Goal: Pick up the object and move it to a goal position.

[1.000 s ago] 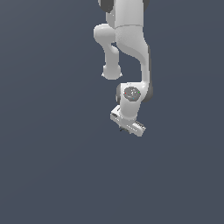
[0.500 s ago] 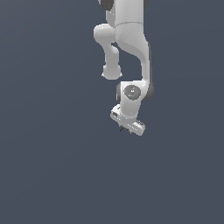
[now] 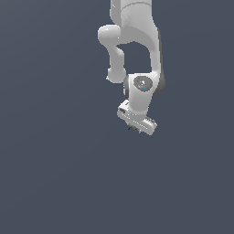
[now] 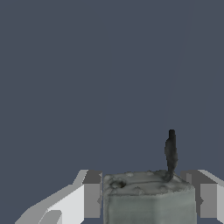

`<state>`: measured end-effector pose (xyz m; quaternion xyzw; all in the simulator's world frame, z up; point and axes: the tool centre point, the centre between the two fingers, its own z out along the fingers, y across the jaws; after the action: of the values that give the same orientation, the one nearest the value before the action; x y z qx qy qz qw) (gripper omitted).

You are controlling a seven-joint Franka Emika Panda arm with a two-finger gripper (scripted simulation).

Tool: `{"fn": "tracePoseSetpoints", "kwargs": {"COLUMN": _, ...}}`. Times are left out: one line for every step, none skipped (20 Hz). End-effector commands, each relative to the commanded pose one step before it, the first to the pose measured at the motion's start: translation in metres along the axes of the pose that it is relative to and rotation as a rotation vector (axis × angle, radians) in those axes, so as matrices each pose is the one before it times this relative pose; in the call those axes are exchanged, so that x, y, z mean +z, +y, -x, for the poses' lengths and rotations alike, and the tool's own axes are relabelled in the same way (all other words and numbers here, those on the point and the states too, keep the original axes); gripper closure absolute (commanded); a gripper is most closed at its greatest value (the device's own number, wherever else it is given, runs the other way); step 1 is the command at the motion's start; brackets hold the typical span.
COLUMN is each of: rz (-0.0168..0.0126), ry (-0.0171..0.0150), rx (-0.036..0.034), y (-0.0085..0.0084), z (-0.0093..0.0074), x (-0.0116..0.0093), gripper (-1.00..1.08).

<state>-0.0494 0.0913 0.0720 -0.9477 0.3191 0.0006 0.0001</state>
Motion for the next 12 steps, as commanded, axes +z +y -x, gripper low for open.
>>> {"fn": "tracePoseSetpoints", "kwargs": {"rz": -0.00106, "ry": 0.00079, "rx": -0.00018, "y": -0.00116, "z": 0.00557, "x": -0.02125, "gripper": 1.08}}
{"fn": "tracePoseSetpoints", "kwargs": {"rz": 0.00001, "ry": -0.00014, "rx": 0.00047, "y": -0.00022, "z": 0.00232, "x": -0.00935, "gripper": 1.08}}
{"fn": "tracePoseSetpoints", "kwargs": {"rz": 0.0, "ry": 0.0, "rx": 0.0, "y": -0.00042, "z": 0.00264, "x": -0.00987, "gripper": 1.08}}
{"fn": "tracePoseSetpoints", "kwargs": {"rz": 0.0, "ry": 0.0, "rx": 0.0, "y": -0.00044, "z": 0.00274, "x": -0.0103, "gripper": 1.08}}
{"fn": "tracePoseSetpoints", "kwargs": {"rz": 0.0, "ry": 0.0, "rx": 0.0, "y": -0.00045, "z": 0.0028, "x": -0.01063, "gripper": 1.08}}
{"fn": "tracePoseSetpoints", "kwargs": {"rz": 0.00032, "ry": 0.00029, "rx": 0.00022, "y": -0.00042, "z": 0.00278, "x": -0.01081, "gripper": 1.08}}
{"fn": "tracePoseSetpoints", "kwargs": {"rz": 0.0, "ry": 0.0, "rx": 0.0, "y": -0.00047, "z": 0.00287, "x": -0.01105, "gripper": 1.08}}
{"fn": "tracePoseSetpoints", "kwargs": {"rz": 0.00031, "ry": 0.00032, "rx": 0.00019, "y": -0.00045, "z": 0.00288, "x": -0.01129, "gripper": 1.08}}
{"fn": "tracePoseSetpoints", "kwargs": {"rz": 0.0, "ry": 0.0, "rx": 0.0, "y": -0.00049, "z": 0.00297, "x": -0.01158, "gripper": 1.08}}
{"fn": "tracePoseSetpoints", "kwargs": {"rz": 0.0003, "ry": 0.00035, "rx": 0.00016, "y": -0.0005, "z": 0.00302, "x": -0.01188, "gripper": 1.08}}
{"fn": "tracePoseSetpoints", "kwargs": {"rz": 0.0, "ry": 0.0, "rx": 0.0, "y": -0.00051, "z": 0.00301, "x": -0.01188, "gripper": 1.08}}
{"fn": "tracePoseSetpoints", "kwargs": {"rz": 0.0003, "ry": 0.00036, "rx": 0.00015, "y": -0.00052, "z": 0.00295, "x": -0.01168, "gripper": 1.08}}
